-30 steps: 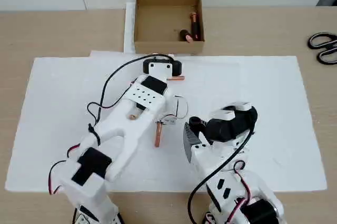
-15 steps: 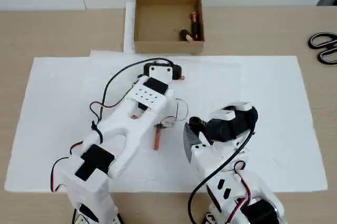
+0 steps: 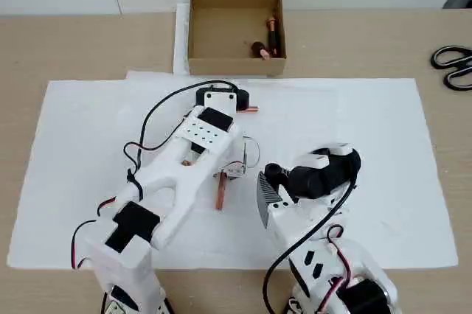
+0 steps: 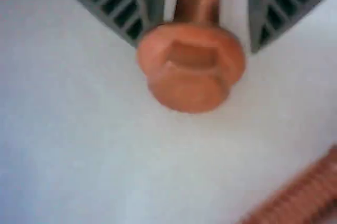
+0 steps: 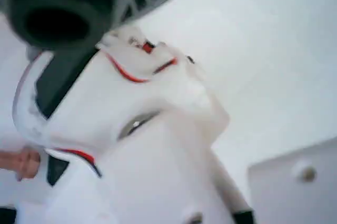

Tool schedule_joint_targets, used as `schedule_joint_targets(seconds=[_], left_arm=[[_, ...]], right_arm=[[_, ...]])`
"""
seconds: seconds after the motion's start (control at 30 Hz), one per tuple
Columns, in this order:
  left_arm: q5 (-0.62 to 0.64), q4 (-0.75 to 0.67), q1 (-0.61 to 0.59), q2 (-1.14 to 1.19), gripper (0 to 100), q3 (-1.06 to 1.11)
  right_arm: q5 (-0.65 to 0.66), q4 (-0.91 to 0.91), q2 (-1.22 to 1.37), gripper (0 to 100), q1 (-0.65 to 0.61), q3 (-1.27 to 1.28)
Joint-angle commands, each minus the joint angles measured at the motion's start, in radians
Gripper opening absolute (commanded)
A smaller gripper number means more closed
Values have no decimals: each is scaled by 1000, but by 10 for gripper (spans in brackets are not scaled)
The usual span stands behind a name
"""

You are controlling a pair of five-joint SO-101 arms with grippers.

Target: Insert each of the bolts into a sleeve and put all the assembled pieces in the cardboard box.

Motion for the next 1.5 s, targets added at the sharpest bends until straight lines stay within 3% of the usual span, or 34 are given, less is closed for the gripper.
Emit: schedule_joint_targets(seconds=[0.0, 0.13, 0.27, 0.63, 1.2, 1.47], left_arm=[[9, -15, 3, 31, 119, -8], [11, -15, 3, 61, 114, -8], [8, -28, 8, 63, 5, -10], [11, -8, 9, 58, 5, -39], [-44, 416, 3, 58, 5, -707], [-60, 457, 2, 52, 5, -1069]], right_arm=[[-6, -25, -8, 3, 7, -12], [-6, -25, -8, 3, 8, -12], [-6, -27, -8, 3, 8, -12], [-6, -27, -8, 3, 8, -12], [-6, -28, -8, 3, 8, -12], [-6, -28, -8, 3, 10, -12]])
